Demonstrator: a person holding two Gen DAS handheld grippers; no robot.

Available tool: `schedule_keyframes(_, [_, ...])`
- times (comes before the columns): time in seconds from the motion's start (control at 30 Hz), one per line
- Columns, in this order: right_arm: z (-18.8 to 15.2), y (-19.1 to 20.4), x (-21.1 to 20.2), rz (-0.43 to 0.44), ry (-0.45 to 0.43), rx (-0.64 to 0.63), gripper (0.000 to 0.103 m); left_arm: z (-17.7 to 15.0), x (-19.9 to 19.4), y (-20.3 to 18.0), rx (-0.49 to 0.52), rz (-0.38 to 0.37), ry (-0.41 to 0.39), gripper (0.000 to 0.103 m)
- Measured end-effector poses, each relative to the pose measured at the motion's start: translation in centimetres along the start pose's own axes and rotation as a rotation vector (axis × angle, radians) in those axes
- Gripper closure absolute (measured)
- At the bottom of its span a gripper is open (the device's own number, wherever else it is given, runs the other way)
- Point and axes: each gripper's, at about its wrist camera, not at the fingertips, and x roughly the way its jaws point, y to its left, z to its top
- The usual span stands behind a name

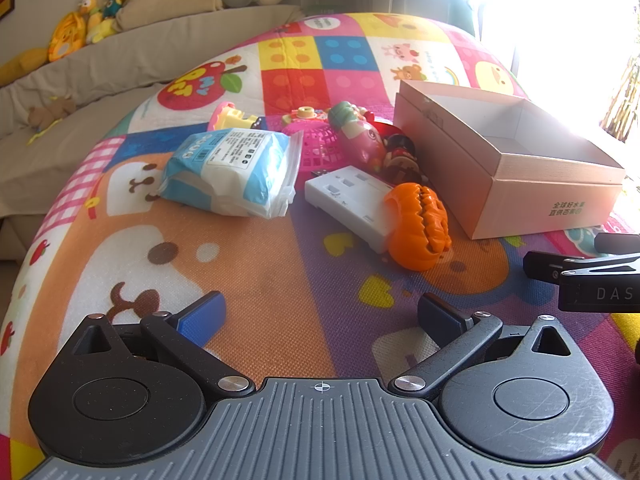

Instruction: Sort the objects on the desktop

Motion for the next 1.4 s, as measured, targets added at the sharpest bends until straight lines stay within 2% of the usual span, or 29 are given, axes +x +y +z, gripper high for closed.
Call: schedule_keyframes(1.4, [0.18,0.31,-0.26,-0.001,0.0,-0.001,0.0,0.0,0.0,0.0,-0.001,0.0,0.0,0.0])
